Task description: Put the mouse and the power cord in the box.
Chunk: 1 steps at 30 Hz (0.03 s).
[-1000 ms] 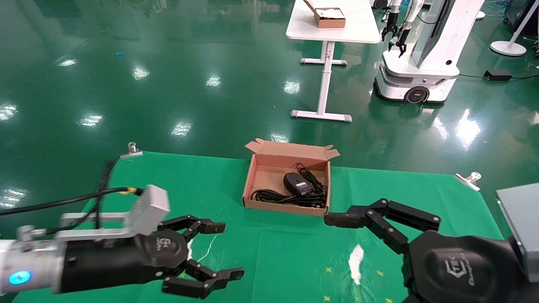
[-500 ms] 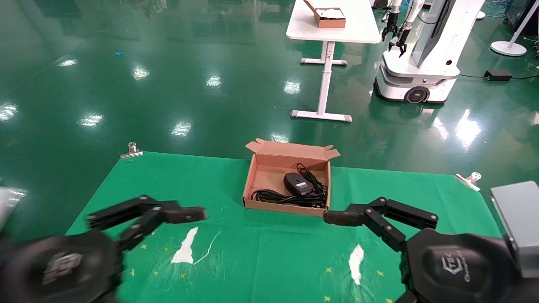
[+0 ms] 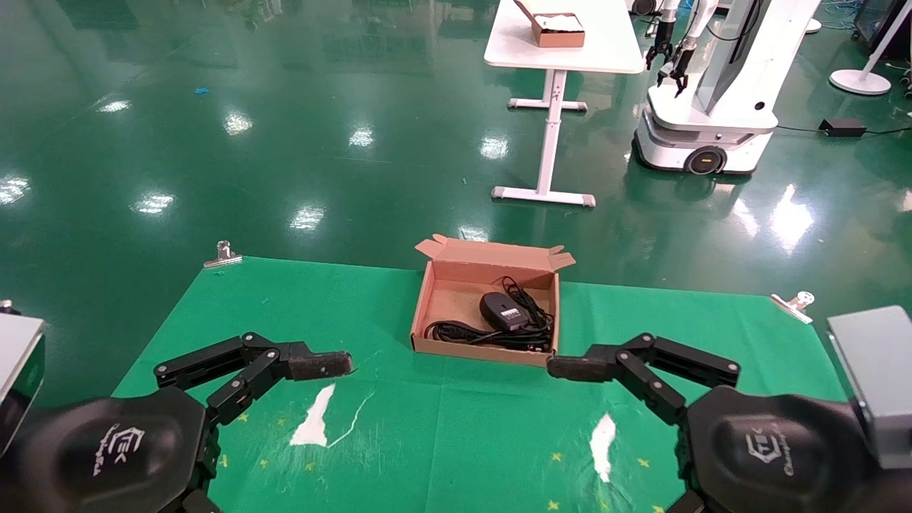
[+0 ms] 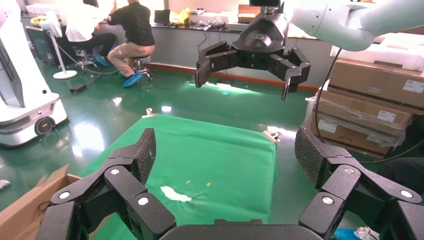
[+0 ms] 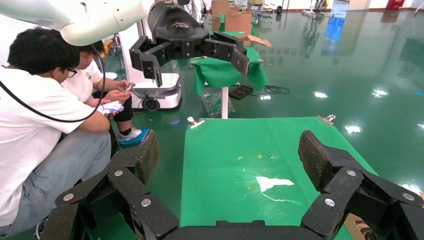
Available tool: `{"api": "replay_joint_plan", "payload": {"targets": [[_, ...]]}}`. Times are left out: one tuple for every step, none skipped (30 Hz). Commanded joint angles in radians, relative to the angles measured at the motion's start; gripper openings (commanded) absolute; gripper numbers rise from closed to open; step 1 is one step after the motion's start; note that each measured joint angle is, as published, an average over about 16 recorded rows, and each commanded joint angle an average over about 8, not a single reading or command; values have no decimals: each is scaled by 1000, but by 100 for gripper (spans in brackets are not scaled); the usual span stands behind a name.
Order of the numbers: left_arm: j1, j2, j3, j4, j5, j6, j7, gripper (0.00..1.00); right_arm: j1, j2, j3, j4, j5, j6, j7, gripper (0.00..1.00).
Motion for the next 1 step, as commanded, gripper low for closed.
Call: {"api": "replay_joint_plan", "payload": {"targets": [[-4, 3, 6, 3, 10, -5, -3, 100, 0, 0, 0, 0, 0, 0, 0, 100]]}}
